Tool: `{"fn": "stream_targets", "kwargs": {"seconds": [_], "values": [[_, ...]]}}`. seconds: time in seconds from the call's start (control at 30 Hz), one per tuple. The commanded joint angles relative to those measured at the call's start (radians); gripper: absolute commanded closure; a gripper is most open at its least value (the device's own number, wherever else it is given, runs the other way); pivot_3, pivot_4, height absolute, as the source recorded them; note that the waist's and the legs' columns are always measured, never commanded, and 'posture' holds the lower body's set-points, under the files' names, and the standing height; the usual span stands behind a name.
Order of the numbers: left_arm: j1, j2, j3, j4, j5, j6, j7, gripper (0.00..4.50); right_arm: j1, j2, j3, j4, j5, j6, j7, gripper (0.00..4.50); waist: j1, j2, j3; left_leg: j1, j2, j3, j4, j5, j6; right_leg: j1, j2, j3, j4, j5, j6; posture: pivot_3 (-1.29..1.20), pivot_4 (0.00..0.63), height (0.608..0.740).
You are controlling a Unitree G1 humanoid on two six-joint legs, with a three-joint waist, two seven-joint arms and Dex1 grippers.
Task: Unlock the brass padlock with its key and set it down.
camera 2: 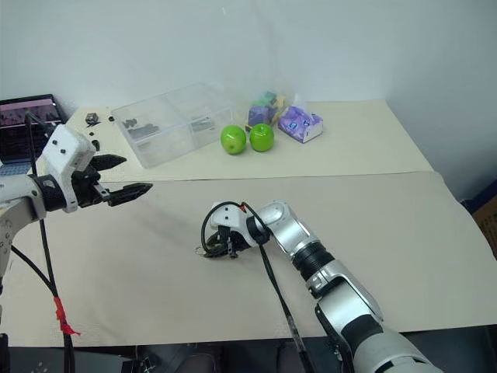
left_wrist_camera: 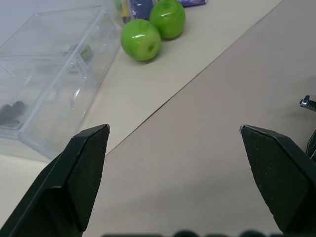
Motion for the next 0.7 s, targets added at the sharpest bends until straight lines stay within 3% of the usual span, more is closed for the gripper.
{"fn": "stream_targets", "kwargs": {"seconds": [0.03,0.07,0.13,0.4,0.6,0.7], "values": [[-0.008,0.009,0.024,-0.035,-0.008,0.0,0.009,0.0,-0.034,-0.005,-0.039,0.026,-0.014,-0.06,-0.021,3.56,-0.001,0.0,0.0,0.0,0.0,0.0,0.0,0.0,0.0,0.0,0.0,0.0,0.0,0.0,0.0,0.0,0.15,0.74],[-0.008,0.009,0.022,-0.036,-0.008,-0.002,0.007,0.0,-0.034,-0.008,-0.039,0.033,-0.016,-0.064,-0.021,3.56,-0.001,0.0,0.0,0.0,0.0,0.0,0.0,0.0,-0.001,0.0,0.0,0.0,0.0,0.0,0.0,0.0,0.15,0.74],[-0.016,0.009,0.013,-0.026,-0.005,-0.01,0.004,0.0,-0.025,-0.013,-0.04,0.034,-0.021,-0.07,-0.016,2.54,0.0,0.0,0.0,0.0,0.0,0.0,0.0,0.0,-0.001,0.0,0.0,0.0,0.0,0.0,0.0,0.0,0.15,0.74],[-0.057,0.003,-0.026,0.006,-0.006,-0.029,-0.021,0.0,-0.001,-0.038,-0.069,-0.015,-0.01,-0.044,-0.011,0.01,0.0,0.0,0.0,0.0,0.001,0.0,0.0,0.0,-0.001,0.0,0.001,0.0,0.0,0.0,0.0,0.0,0.15,0.74],[-0.049,-0.019,-0.045,-0.012,-0.033,-0.038,-0.063,0.0,0.087,-0.195,-0.155,-0.286,0.14,0.216,0.138,0.01,0.009,0.0,0.0,-0.001,0.0,0.0,0.001,-0.001,-0.001,0.0,0.0,0.0,-0.001,0.0,0.0,0.0,0.15,0.74],[-0.022,-0.076,-0.09,-0.035,-0.002,-0.11,-0.049,0.0,0.152,-0.305,-0.212,-0.445,0.217,0.331,0.181,0.01,0.012,0.0,0.0,-0.001,0.0,0.001,0.001,-0.001,-0.001,0.001,0.0,0.0,-0.002,0.0,0.0,0.0,0.15,0.74]]}}
